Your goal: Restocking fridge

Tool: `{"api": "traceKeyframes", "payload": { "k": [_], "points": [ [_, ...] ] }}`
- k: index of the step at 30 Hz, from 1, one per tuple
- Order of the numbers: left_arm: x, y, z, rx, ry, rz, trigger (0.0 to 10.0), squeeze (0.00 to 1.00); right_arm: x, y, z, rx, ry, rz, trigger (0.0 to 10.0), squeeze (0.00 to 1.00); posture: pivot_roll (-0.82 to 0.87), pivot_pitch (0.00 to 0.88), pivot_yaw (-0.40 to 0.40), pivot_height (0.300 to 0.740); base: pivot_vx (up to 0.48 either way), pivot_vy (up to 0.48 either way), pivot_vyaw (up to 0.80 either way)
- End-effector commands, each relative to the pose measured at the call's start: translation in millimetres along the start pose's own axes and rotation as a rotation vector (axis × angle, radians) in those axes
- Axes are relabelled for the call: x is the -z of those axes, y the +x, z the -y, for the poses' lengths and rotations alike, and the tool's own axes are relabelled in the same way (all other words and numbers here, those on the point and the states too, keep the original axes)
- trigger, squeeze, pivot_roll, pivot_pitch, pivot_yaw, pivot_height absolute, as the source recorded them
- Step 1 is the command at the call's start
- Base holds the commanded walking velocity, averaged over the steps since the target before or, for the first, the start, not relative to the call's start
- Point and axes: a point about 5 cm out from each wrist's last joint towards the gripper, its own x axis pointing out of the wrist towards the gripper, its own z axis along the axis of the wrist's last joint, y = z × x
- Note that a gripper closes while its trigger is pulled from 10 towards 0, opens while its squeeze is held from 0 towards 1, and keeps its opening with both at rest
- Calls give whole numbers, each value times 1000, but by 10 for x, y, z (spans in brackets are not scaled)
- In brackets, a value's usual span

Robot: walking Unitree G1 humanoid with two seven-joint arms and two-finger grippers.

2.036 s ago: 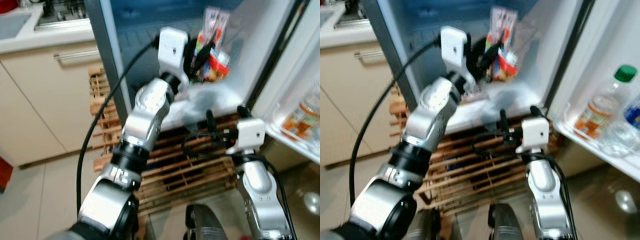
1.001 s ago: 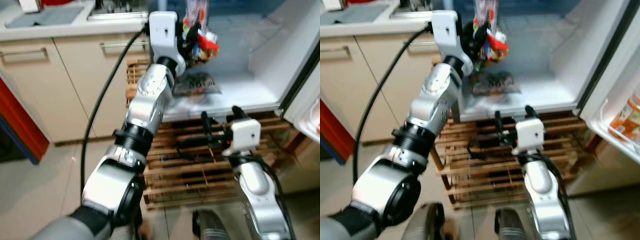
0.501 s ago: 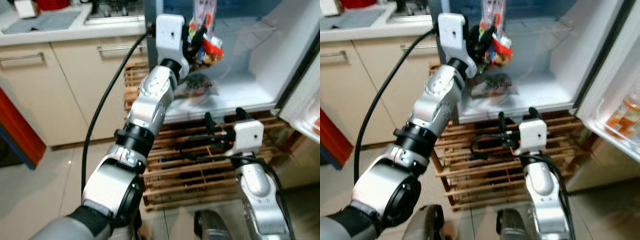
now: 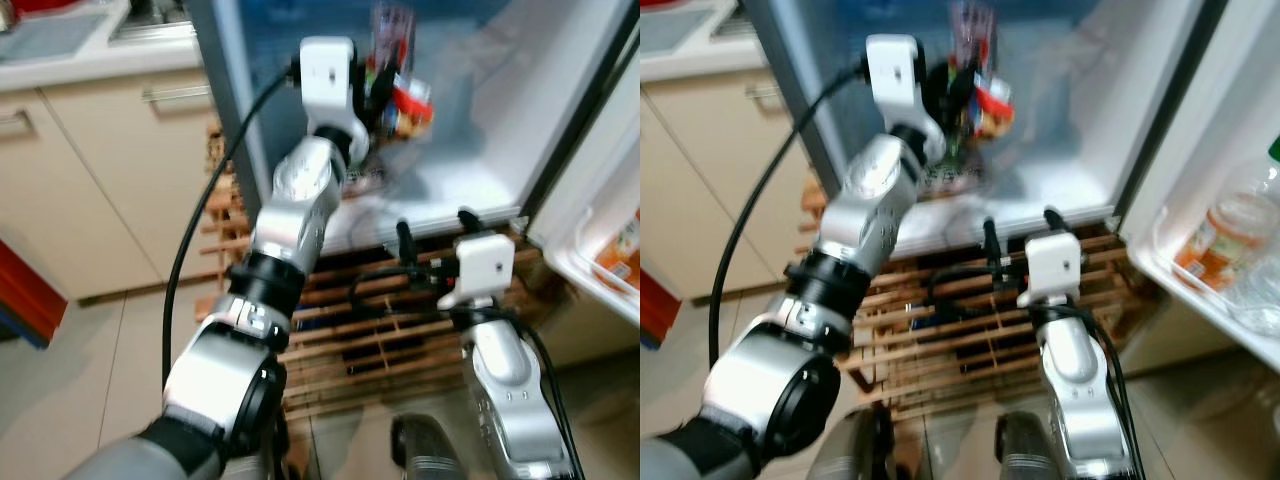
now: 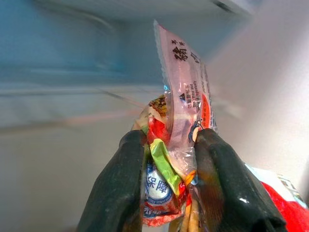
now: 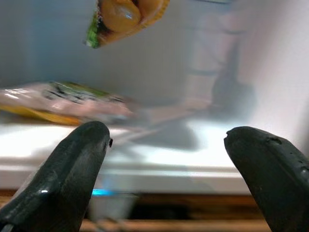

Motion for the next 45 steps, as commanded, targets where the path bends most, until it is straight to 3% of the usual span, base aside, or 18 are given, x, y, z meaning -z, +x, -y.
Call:
{"api": "traceKeyframes", "payload": {
  "k": [1,6,8,10,14,16,17,19,22,25,29,34,40,45],
  "points": [
    [198,-68,121,18,-82,-57,10000,0,-59,5,-29,-14,14,19,10000,0,-219,0,62,635,0,0,0],
    [240,-172,169,73,-82,-78,10000,0,-69,-30,-21,-18,10,17,10000,0,-224,0,66,635,0,0,0],
    [314,-360,245,164,-56,-103,10000,0,-62,-85,-19,-25,4,7,10000,0,-222,0,55,635,0,0,0],
    [482,-477,221,192,-22,-180,10000,0,-56,-104,-18,-30,2,-3,10000,0,-222,0,50,635,0,0,0],
    [711,-473,6,66,-3,-288,10000,0,-70,-114,-10,-40,-2,-7,10000,0,-229,0,40,635,0,0,0],
    [734,-458,-56,33,7,-295,10000,0,-76,-120,-5,-43,-3,-7,10000,0,-230,0,37,635,0,0,0],
    [730,-425,-176,-29,22,-286,10000,0,-86,-134,0,-48,-6,-9,10000,0,-237,0,29,635,0,0,0],
    [710,-376,-415,-166,47,-284,10000,0,-112,-170,9,-61,-12,-13,10000,0,-247,0,19,635,0,0,0],
    [698,-376,-463,-197,51,-285,10000,0,-121,-181,11,-64,-14,-15,10000,0,-247,0,19,635,0,0,0],
    [552,-345,-652,-270,28,-230,10000,0,-185,-271,25,-86,-34,-17,10000,0,-290,0,-3,635,0,0,0],
    [394,-269,-785,-332,-15,-167,10000,0,-221,-380,46,-108,-54,-36,10000,0,-308,6,-10,635,0,0,0],
    [410,-241,-878,-410,-68,-203,10000,0,-266,-442,9,-131,-68,-42,10000,0,-345,19,17,635,0,0,0],
    [192,-232,-1107,-500,-65,-145,10000,0,-322,-464,-46,-121,-66,-34,10000,0,-359,13,37,635,0,0,0],
    [-60,-136,-1145,-492,-11,-83,10000,0,-368,-528,-80,-115,-61,-37,10000,0,-382,36,74,635,0,0,0]
  ]
}}
